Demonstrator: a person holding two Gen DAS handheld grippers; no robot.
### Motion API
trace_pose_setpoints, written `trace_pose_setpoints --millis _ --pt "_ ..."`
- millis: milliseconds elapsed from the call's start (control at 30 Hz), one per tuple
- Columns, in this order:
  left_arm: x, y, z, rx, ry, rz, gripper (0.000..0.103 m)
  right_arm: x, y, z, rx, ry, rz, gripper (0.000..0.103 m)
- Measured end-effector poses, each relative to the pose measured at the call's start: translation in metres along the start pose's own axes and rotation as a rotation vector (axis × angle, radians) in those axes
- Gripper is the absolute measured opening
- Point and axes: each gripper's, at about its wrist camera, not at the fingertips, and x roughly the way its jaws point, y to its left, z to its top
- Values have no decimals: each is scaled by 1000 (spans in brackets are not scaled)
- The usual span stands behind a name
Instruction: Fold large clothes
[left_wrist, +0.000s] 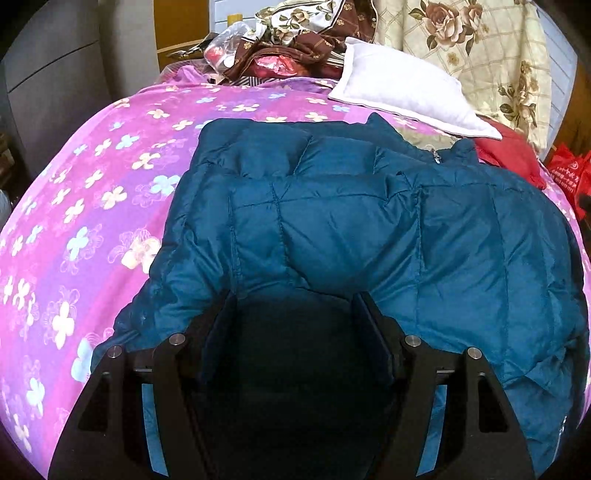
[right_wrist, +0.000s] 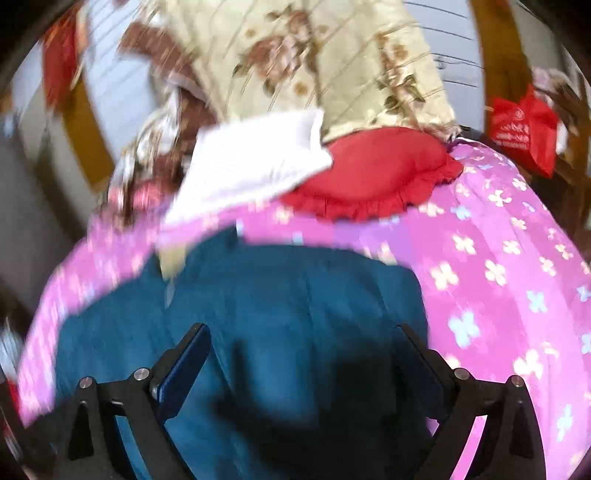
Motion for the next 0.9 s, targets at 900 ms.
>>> trace_pose_setpoints --millis 900 --pt "-10 7 -4 -35 -11 -17 78 35 115 -70 -229 133 -39 103"
